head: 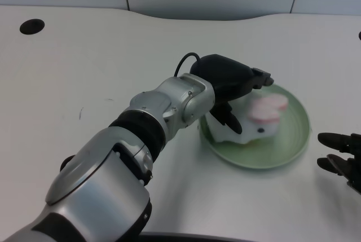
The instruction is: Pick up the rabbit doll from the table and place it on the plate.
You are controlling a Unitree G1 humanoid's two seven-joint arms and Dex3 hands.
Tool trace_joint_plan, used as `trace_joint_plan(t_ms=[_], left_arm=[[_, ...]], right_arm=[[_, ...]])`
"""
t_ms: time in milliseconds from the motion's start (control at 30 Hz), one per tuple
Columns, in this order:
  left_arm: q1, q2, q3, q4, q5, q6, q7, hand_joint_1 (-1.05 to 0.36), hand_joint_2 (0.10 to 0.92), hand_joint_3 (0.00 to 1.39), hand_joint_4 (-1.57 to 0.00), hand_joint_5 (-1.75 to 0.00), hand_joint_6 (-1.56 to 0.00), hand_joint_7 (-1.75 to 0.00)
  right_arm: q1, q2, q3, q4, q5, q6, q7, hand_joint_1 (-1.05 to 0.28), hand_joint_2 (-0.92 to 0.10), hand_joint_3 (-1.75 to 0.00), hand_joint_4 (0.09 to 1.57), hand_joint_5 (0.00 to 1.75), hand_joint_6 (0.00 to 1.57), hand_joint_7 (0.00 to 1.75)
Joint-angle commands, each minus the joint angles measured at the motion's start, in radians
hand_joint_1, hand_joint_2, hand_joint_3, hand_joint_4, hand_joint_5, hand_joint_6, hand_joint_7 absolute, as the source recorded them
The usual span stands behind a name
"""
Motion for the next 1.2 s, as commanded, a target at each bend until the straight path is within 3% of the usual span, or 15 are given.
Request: trace_joint_plan(t_ms=[33,367,467,567,733,800,1100,1200], left_arm=[[0.0,0.006,0.001,0.0,-0.001,-0.013,0.012,-0.81,0.921,0.04,-0.04,0.0,-0.08,0.0],[0.0,-0.002,0.022,-0.003,-0.013,-0.027,0.065,-0.84,0.908,0.02,0.0,0.0,-0.03,0.0],[0.0,0.01,0.052,-0.001,-0.041,-0.019,0.032,-0.85,0.91,0.02,0.0,0.0,-0.03,0.0],[0.001,0.011,0.057,-0.001,-0.044,-0.018,0.027,-0.85,0.91,0.02,0.0,0.0,-0.03,0.0],[0.051,0.097,0.2,-0.014,-0.198,-0.084,-0.097,-0.85,0.918,0.01,0.0,0.0,-0.01,0.0],[0.079,0.132,0.268,-0.024,-0.273,-0.113,-0.151,-0.87,0.92,0.02,-0.01,-0.01,-0.03,-0.01],[0.093,0.146,0.299,-0.038,-0.305,-0.119,-0.19,-0.88,0.921,0.03,-0.02,-0.01,-0.04,-0.02],[0.268,0.282,0.475,-0.126,-0.526,-0.266,-0.362,-0.79,0.921,0.13,-0.11,-0.07,-0.07,-0.03]], right_arm=[[0.012,-0.009,-0.006,-0.009,0.004,0.003,-0.001,-0.42,-0.92,-0.15,1.07,0.01,0.94,0.0],[0.009,-0.013,-0.005,-0.009,-0.004,0.015,-0.006,-0.43,-0.92,-0.15,1.03,0.0,0.93,0.0],[0.004,-0.012,-0.009,0.002,0.009,0.005,0.005,-0.42,-0.92,-0.15,1.04,0.0,0.94,0.0],[0.003,-0.012,-0.01,0.004,0.011,0.004,0.007,-0.41,-0.92,-0.15,1.04,0.01,0.94,0.0],[-0.001,-0.011,-0.019,0.02,0.029,-0.012,0.02,-0.41,-0.92,-0.14,1.05,0.01,0.94,0.0],[-0.003,-0.012,-0.02,0.018,0.032,-0.003,0.021,-0.41,-0.92,-0.14,1.05,0.01,0.95,0.01],[-0.003,-0.013,-0.019,0.017,0.035,0.001,0.021,-0.41,-0.92,-0.14,1.05,0.01,0.95,0.01],[-0.004,-0.022,-0.023,0.015,0.03,0.007,0.019,-0.41,-0.92,-0.14,1.05,0.0,0.95,0.01]])
